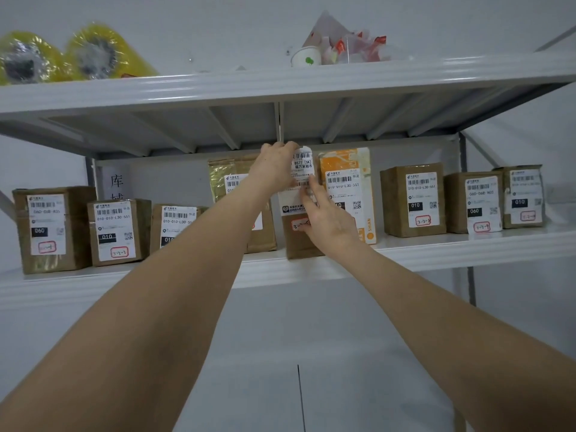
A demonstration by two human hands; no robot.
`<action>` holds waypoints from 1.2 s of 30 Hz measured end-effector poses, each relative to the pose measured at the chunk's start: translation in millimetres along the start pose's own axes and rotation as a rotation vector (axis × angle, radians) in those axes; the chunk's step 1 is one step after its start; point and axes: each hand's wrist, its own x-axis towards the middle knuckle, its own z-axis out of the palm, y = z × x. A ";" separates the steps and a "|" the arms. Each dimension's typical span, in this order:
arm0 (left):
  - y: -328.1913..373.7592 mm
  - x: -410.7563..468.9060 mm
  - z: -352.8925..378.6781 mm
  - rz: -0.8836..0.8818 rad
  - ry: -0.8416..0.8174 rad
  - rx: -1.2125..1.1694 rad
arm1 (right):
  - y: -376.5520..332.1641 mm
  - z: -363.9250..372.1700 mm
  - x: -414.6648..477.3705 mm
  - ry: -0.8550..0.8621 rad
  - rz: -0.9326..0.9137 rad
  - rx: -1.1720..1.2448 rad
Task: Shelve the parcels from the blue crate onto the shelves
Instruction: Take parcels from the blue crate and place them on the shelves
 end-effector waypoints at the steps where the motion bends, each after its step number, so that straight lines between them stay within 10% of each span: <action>1: 0.2 0.9 0.5 0.000 -0.004 -0.001 | 0.4 1.3 0.9 0.002 0.009 0.005; 36: -24.3 40.1 59.3 -0.004 0.030 -0.132 | 2.8 51.3 38.0 0.007 0.126 -0.014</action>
